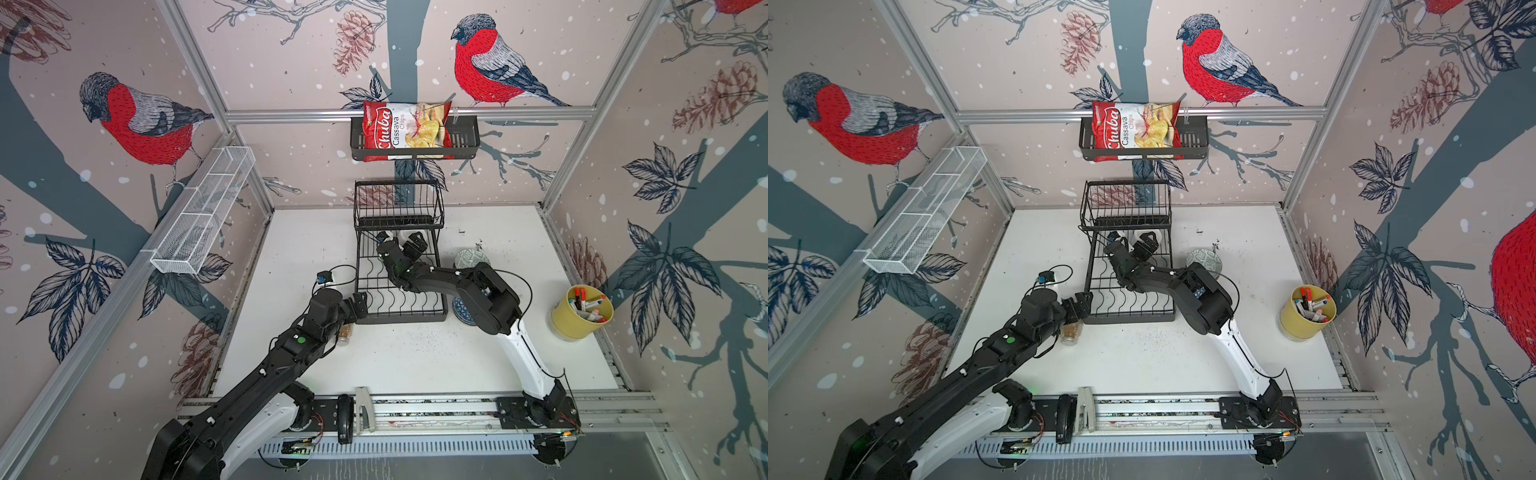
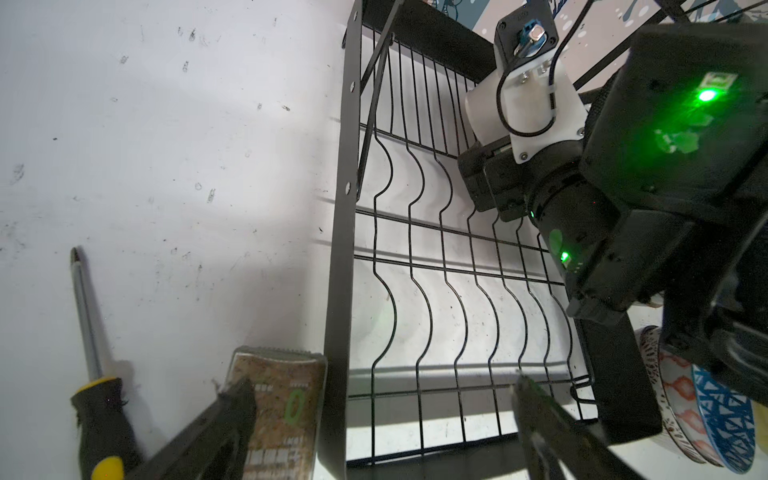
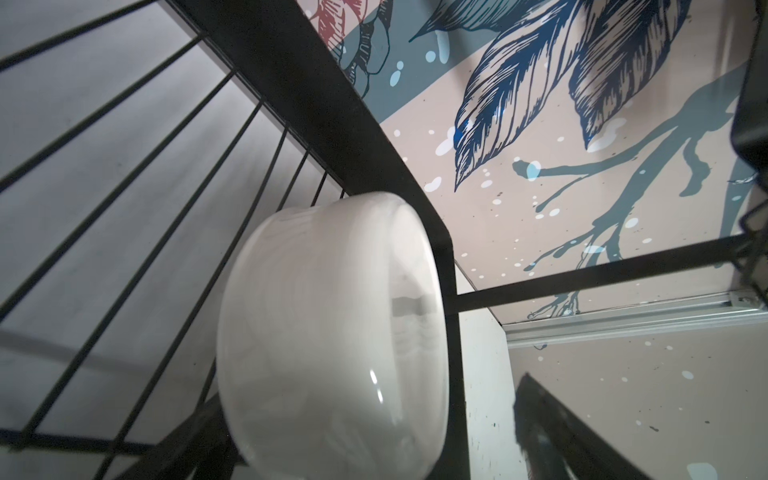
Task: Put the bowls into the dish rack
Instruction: 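Carry the white bowl to the far end of the rack with the right gripper, then lower the white bowl upside down onto the rack and open the right gripper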
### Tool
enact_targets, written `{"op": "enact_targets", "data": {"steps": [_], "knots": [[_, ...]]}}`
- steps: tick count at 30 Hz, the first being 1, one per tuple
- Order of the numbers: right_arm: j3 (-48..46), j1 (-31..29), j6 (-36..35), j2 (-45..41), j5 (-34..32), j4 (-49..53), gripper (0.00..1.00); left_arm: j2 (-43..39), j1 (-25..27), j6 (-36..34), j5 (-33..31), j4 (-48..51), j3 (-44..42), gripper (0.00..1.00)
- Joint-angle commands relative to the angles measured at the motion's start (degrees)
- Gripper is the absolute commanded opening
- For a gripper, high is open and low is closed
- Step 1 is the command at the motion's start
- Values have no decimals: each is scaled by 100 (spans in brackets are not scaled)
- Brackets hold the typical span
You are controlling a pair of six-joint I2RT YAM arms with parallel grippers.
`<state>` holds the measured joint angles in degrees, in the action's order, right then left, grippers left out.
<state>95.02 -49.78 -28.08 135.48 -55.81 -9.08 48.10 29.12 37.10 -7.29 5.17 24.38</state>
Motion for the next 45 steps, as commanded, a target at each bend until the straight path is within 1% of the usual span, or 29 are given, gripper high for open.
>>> {"op": "enact_targets", "data": {"steps": [1,11,17,24,28,33,39,45], "knots": [[39,8,578,40,412,394,100,-60,-4,-4,-60,61,-13,95],[-128,-21,756,-177,627,460,99,-151,-8,8,-96,118,-65,95],[-411,-84,785,-406,691,314,99,-165,-4,27,-96,118,-65,95],[-625,-110,834,-481,574,114,99,-178,-5,36,-80,125,-73,95],[-570,-74,994,-486,469,81,99,-192,-4,52,-69,133,-91,95],[-423,7,1255,-506,517,170,99,-226,-10,72,-64,142,-126,95],[-258,169,1589,-480,363,336,99,-257,-5,78,-64,160,-142,95],[-320,251,1652,-488,279,354,99,-263,-8,91,-71,163,-144,95]]}}
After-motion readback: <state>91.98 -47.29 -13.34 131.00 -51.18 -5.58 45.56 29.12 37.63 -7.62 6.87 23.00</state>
